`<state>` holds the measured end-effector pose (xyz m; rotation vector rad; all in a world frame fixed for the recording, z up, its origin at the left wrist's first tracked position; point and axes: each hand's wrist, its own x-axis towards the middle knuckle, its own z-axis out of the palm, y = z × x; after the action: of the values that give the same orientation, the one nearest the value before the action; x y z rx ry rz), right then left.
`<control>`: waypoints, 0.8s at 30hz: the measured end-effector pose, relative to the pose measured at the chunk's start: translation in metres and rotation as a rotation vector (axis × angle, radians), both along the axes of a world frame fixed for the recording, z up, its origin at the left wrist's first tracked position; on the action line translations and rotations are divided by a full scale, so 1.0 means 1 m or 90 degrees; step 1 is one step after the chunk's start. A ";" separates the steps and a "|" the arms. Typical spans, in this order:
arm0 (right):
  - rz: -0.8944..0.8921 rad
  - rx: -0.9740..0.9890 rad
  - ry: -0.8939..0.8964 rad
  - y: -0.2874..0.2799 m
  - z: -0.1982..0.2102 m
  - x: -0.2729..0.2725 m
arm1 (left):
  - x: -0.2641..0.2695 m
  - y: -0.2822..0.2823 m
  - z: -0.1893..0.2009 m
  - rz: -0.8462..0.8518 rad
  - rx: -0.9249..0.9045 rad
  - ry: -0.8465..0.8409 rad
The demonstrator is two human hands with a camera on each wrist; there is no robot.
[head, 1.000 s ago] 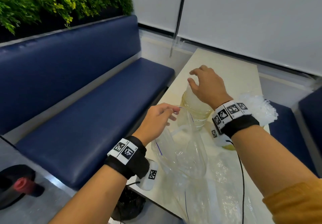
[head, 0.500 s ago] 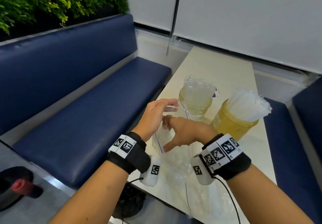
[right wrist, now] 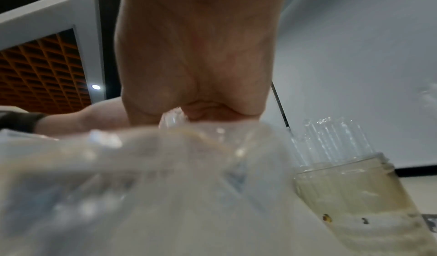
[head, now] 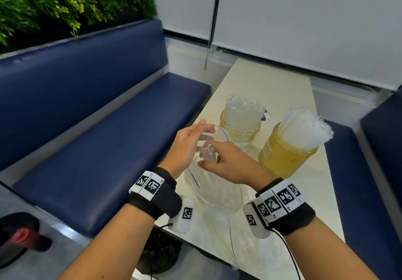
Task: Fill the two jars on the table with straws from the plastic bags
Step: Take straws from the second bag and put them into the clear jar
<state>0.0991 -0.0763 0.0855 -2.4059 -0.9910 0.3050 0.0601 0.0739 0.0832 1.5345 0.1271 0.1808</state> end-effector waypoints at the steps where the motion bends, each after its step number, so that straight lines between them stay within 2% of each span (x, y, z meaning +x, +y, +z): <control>1: 0.002 0.039 -0.003 -0.001 0.000 0.001 | -0.002 0.001 0.000 -0.006 0.003 -0.001; 6: -0.048 0.149 0.007 0.003 0.012 0.004 | -0.010 0.006 -0.009 -0.102 0.043 -0.066; 9: -0.084 0.207 -0.004 0.007 0.031 0.002 | -0.010 0.009 -0.018 -0.153 0.106 -0.048; 13: -0.044 0.327 -0.028 0.019 0.056 -0.002 | -0.006 -0.003 -0.024 -0.067 0.246 -0.019; 15: -0.059 0.381 -0.040 0.026 0.062 -0.002 | -0.004 -0.010 -0.023 -0.030 0.207 -0.043; 17: -0.104 0.375 -0.070 0.029 0.062 0.003 | -0.003 -0.013 -0.020 -0.004 0.185 -0.065; 20: -0.130 0.235 -0.121 0.032 0.050 0.007 | 0.000 -0.012 -0.015 0.019 0.206 -0.049; 24: -0.136 0.280 -0.113 0.036 0.047 0.009 | 0.003 -0.010 -0.023 0.035 0.169 -0.016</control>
<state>0.1081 -0.0407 0.1328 -2.1288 -0.7673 -0.1905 0.0632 0.0640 0.0605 1.7939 0.1291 0.2701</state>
